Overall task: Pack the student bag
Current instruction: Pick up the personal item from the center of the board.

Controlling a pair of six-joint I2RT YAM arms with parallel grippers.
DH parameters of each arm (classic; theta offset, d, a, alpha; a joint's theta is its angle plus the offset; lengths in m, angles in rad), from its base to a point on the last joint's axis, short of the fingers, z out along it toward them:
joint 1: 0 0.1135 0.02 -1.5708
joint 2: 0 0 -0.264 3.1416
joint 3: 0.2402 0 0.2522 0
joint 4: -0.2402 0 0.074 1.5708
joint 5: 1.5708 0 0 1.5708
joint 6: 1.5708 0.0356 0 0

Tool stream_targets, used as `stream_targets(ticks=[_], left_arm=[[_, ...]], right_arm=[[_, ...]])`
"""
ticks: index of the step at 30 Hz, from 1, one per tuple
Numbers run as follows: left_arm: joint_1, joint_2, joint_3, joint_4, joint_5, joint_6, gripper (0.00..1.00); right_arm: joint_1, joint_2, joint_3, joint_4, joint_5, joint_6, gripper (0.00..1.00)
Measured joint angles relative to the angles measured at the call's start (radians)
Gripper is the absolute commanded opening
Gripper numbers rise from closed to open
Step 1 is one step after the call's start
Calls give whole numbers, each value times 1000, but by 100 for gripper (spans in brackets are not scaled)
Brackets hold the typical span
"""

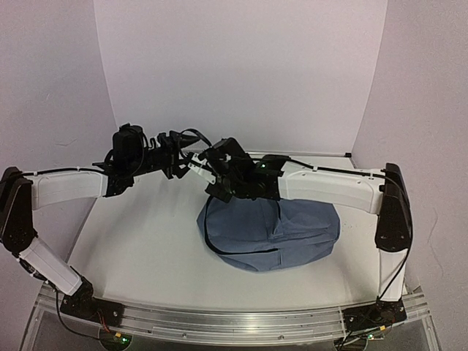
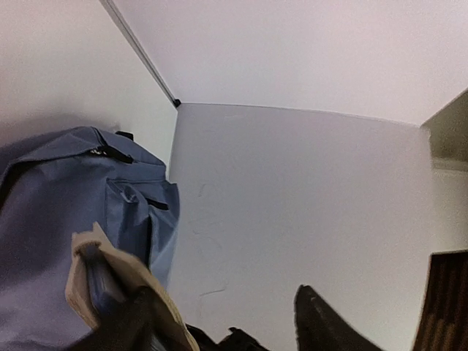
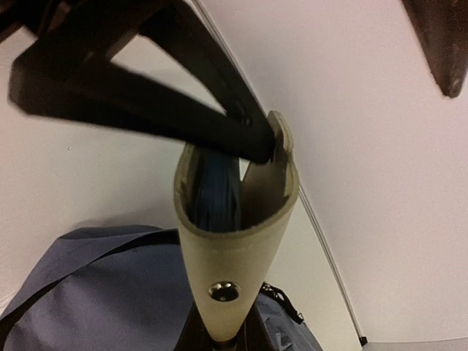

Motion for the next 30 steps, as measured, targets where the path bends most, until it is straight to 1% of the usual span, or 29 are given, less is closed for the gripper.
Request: stream_targets(ticks=[3,4,8,12,15,18,21,23,26,30], left_arm=[[1,-33,49,-137,-26,134,96],[1,-52,59,-179,-39,184,97],[10,-152,72,-310,-72,367,98],[24,-250,60,-370,-63,546,95],[29,-289,21,-342,0,632,90],[28,-289,-25,-290,84,681,85],[22,-260,-68,-220,159,689,81],[14,-236,-85,-182,191,689,80],[-6,-205,-88,-139,224,690,79],[-39,-164,-88,-44,274,681,75]], right_arm=[[-7,-57,-30,-39,-70,37,0],[-13,-79,-31,-55,-107,59,0],[-74,-181,-31,-105,-320,179,0],[-244,-257,-30,-140,-637,362,0],[-369,-265,-29,-152,-839,496,0],[-433,-264,-30,-174,-1024,612,0],[-433,-264,-39,-172,-1197,701,0],[-424,-264,-61,-151,-1284,755,0],[-412,-265,-116,-98,-1386,838,0],[-410,-264,-172,-23,-1476,945,0]])
